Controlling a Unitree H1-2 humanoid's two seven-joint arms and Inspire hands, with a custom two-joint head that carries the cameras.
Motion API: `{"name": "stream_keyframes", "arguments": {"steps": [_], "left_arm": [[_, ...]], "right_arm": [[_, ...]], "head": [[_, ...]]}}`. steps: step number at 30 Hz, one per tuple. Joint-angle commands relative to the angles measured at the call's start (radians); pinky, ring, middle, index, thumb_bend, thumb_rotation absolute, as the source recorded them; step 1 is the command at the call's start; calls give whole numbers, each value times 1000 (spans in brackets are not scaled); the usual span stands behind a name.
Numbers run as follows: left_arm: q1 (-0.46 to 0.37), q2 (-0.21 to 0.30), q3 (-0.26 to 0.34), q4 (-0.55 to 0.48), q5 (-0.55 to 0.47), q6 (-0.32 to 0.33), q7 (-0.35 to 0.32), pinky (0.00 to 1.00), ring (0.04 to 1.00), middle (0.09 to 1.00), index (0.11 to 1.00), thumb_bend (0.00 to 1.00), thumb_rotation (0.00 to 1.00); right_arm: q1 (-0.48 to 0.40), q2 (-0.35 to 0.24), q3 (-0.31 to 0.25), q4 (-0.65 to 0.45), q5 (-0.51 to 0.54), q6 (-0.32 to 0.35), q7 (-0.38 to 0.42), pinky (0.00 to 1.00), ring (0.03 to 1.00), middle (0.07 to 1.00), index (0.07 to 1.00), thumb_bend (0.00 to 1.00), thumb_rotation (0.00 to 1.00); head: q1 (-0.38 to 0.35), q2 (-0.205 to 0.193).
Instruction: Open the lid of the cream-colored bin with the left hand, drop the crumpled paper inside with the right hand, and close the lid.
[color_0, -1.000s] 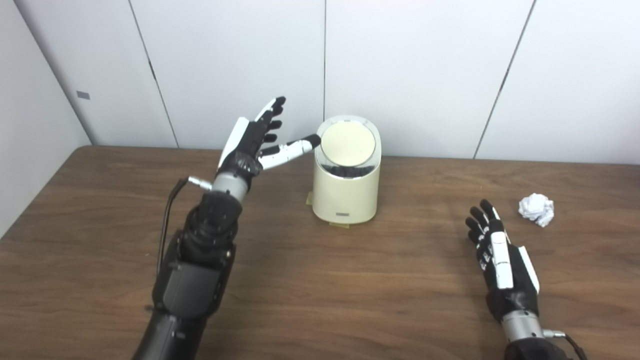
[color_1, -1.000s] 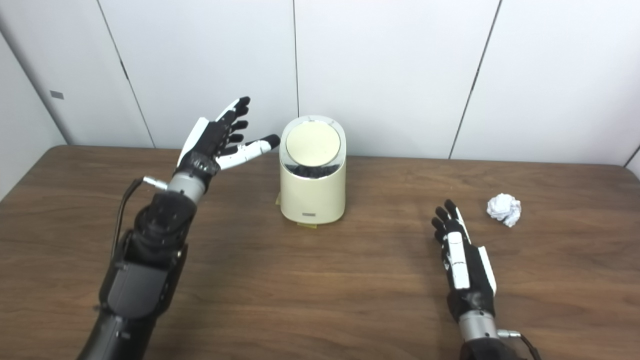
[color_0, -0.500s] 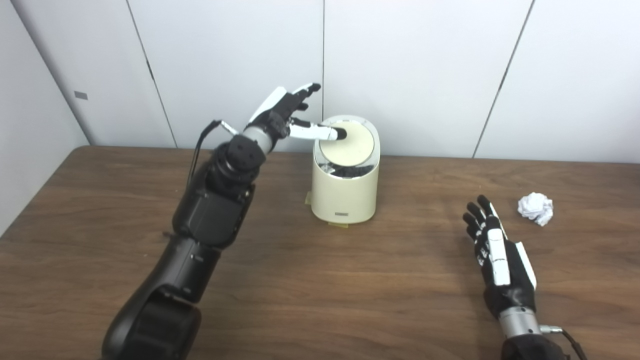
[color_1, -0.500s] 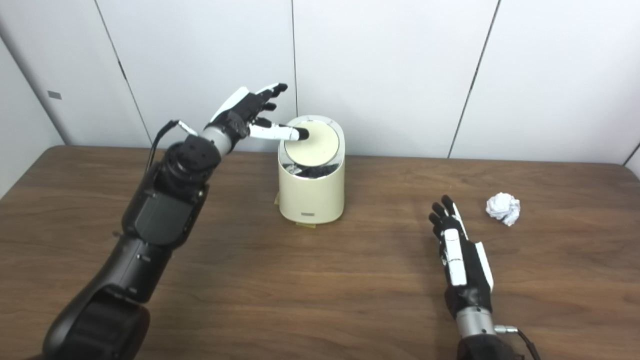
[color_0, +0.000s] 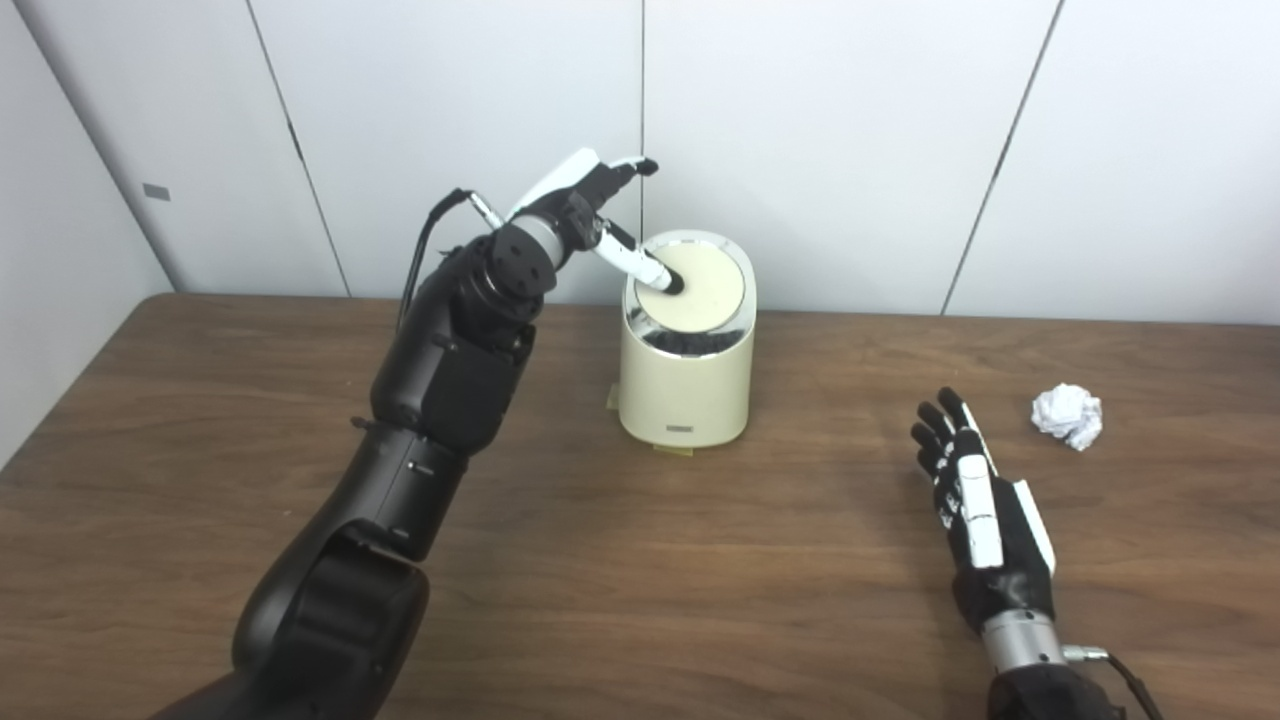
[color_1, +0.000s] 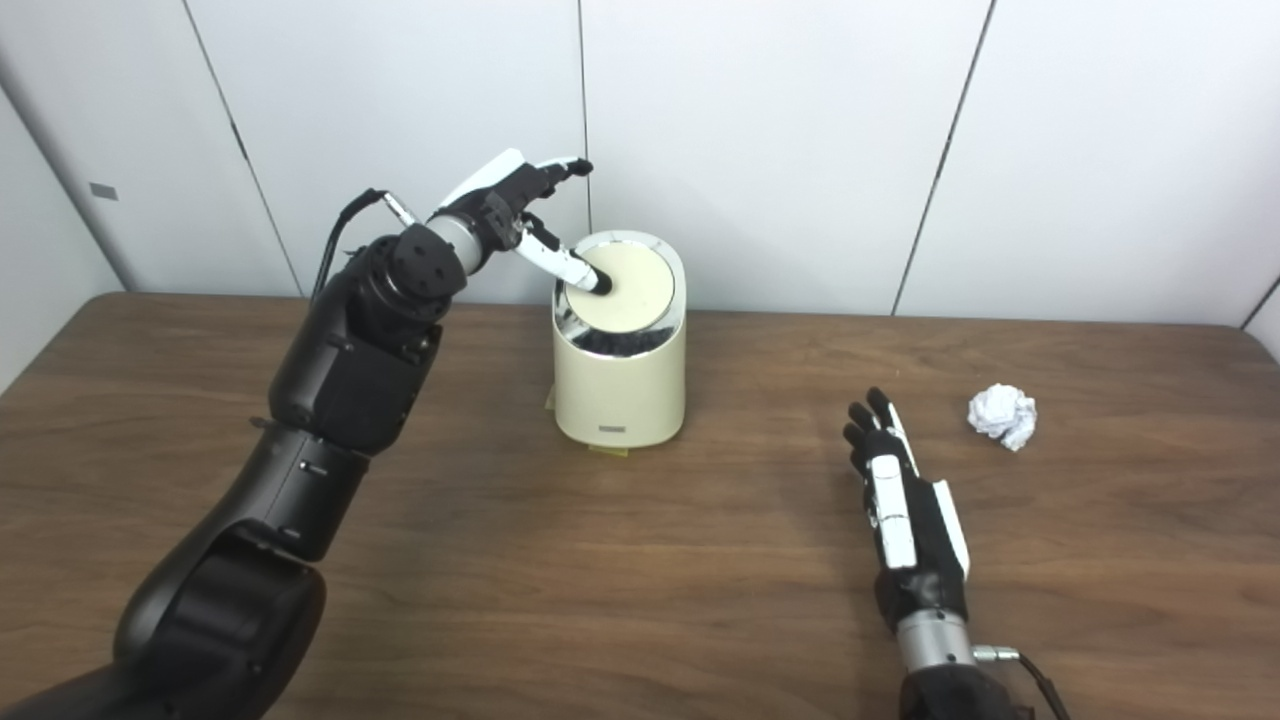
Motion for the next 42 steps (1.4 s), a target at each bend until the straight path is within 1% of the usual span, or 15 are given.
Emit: {"name": "stream_keyframes", "arguments": {"steps": [1, 6, 8, 11, 13, 14, 17, 19, 23, 27, 29, 34, 38, 42], "left_arm": [[-59, 19, -17, -29, 27, 3, 25, 800, 972, 999, 965, 862, 46], [-55, 38, -75, -32, 50, 1, 39, 788, 959, 996, 959, 868, 63], [-53, 46, -100, -35, 58, -6, 52, 766, 929, 970, 947, 881, 70], [-54, 57, -137, -34, 68, -10, 64, 784, 934, 971, 944, 887, 85], [-55, 61, -158, -33, 75, -11, 68, 798, 942, 976, 945, 892, 100], [-55, 65, -167, -35, 77, -12, 68, 800, 943, 977, 945, 892, 100], [-53, 79, -200, -41, 92, -24, 62, 822, 958, 981, 951, 899, 112], [-49, 89, -226, -46, 105, -38, 60, 865, 985, 993, 961, 902, 103], [-49, 114, -297, -43, 154, -84, 63, 923, 999, 997, 959, 911, 84], [-66, 138, -383, -47, 223, -111, 28, 981, 1000, 1000, 971, 922, 74], [-73, 144, -406, -49, 240, -122, 17, 997, 1000, 1000, 974, 928, 54], [-84, 149, -433, -54, 289, -147, 16, 1000, 1000, 999, 966, 953, 49], [-90, 141, -429, -55, 304, -155, 15, 1000, 1000, 997, 963, 975, 36], [-96, 135, -426, -57, 308, -147, 1, 1000, 1000, 1000, 964, 980, 37]], "right_arm": [[-5, 20, 8, -12, 9, -18, 4, 978, 945, 950, 973, 523, 969], [-6, 18, 9, -23, -2, -5, -1, 974, 940, 949, 976, 521, 990], [-4, 20, 8, -29, -2, 3, -4, 972, 936, 948, 973, 522, 984], [-5, 21, 7, -28, 3, 0, -3, 983, 942, 952, 978, 499, 984], [-5, 21, 8, -30, -3, 1, -6, 979, 938, 950, 979, 502, 982], [-4, 22, 9, -33, -6, 4, -8, 978, 938, 949, 979, 503, 982], [-3, 26, 11, -44, -9, 7, -12, 974, 936, 947, 977, 508, 978], [-3, 27, 11, -47, -8, 5, -13, 973, 934, 946, 978, 541, 991], [-4, 32, 3, -53, 4, 9, -12, 980, 933, 944, 977, 560, 992], [-3, 37, 1, -66, 9, 24, -15, 990, 931, 939, 971, 562, 987], [-3, 36, 1, -65, 9, 23, -14, 995, 933, 939, 973, 555, 985], [-2, 35, 3, -70, 4, 28, -13, 994, 933, 939, 977, 554, 989], [-3, 38, 1, -68, 8, 29, -13, 995, 932, 937, 973, 553, 973], [-1, 34, 4, -71, -3, 31, -15, 986, 929, 940, 978, 547, 987]], "head": [[0, 1], [0, 8], [-1, 10], [-3, 14], [-7, 17], [-11, 24], [-18, 31], [-19, 33], [-25, 39], [-26, 43], [-26, 43], [-26, 45], [-26, 45], [-26, 45]]}}
